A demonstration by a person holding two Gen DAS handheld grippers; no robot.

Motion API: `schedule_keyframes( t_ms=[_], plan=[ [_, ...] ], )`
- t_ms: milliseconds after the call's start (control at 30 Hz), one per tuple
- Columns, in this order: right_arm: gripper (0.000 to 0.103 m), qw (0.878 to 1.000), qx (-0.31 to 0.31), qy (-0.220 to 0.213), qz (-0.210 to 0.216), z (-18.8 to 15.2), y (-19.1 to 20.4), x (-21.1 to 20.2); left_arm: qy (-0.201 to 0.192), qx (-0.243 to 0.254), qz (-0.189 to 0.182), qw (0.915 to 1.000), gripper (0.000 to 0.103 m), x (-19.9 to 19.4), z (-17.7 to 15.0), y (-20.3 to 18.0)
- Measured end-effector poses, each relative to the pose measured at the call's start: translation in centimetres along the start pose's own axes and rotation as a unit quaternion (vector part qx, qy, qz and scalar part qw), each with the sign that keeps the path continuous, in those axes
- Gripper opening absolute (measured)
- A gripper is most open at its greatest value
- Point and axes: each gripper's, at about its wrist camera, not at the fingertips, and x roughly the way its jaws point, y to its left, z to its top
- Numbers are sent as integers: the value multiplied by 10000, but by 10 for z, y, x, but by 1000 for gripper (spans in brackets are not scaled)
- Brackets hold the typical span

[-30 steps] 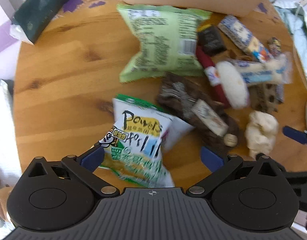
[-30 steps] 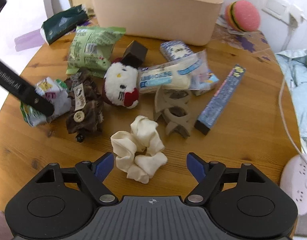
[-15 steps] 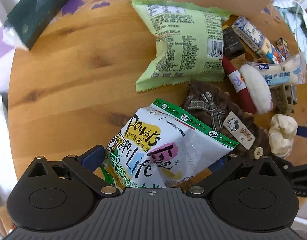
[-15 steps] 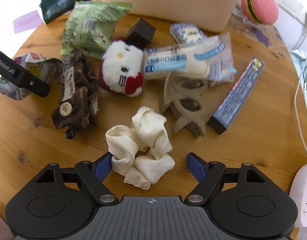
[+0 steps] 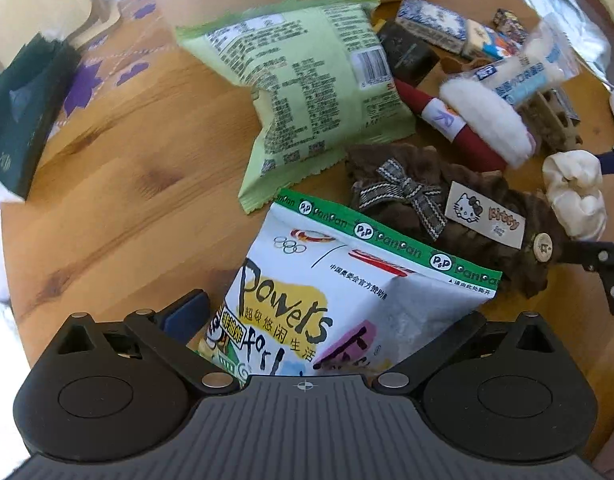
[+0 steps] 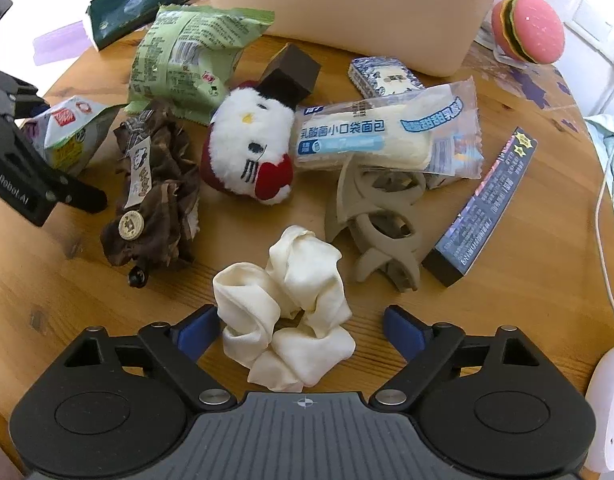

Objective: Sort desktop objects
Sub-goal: 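Grasp the white Powers snack bag with left gripper while right gripper grasps the white scrunchie, then carry both items over the beige basket and open both grippers to drop them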

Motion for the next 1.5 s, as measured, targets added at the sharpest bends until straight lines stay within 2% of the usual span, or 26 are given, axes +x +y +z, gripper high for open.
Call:
schedule_keyframes(
  t_ms=[67, 133, 233, 267, 300, 333, 400, 467, 700, 1033, 1233, 1500],
  plan=[
    [85, 10000, 65, -63, 18, -2, -1, 0, -36, 45, -18, 10000, 101, 1, 0, -3],
    [80, 9998, 132, -137, -2, -3, -2, -2, -151, 184, -70, 9997, 90, -4, -1, -8],
    [62, 9996, 110, -252, 5, -3, -3, -5, -226, 334, -126, 9991, 77, -9, -2, -14],
    [53, 9996, 93, -281, 11, -2, -3, -6, -257, 353, -152, 9989, 69, -10, -2, -15],
    [45, 9995, 75, -302, 23, -2, -3, -7, -268, 341, -209, 9988, 65, -11, -1, -15],
    [42, 9995, 49, -315, 28, -2, -3, -8, -260, 298, -295, 9988, 64, -11, -1, -14],
    [26, 9994, 10, -329, 54, -2, -3, -10, -267, 223, -433, 9985, 60, -13, -2, -15],
    [18, 9995, -17, -317, 94, -2, -3, -11, -280, 135, -504, 9982, 59, -14, -5, -17],
    [13, 9994, 132, -236, 222, -8, -5, -17, -392, -451, -730, 9955, 58, -28, -8, -11],
    [13, 9981, -41, -456, 404, 2, -13, -54, -883, -442, -560, 9935, 58, -63, 11, -1],
    [13, 9962, -176, -773, 367, 24, -24, -79, -1294, -476, -522, 9891, 58, -90, 34, 6],
    [14, 9884, -528, -1419, 100, 65, -36, -110, -1992, -518, -390, 9778, 58, -124, 77, 20]
  ],
)
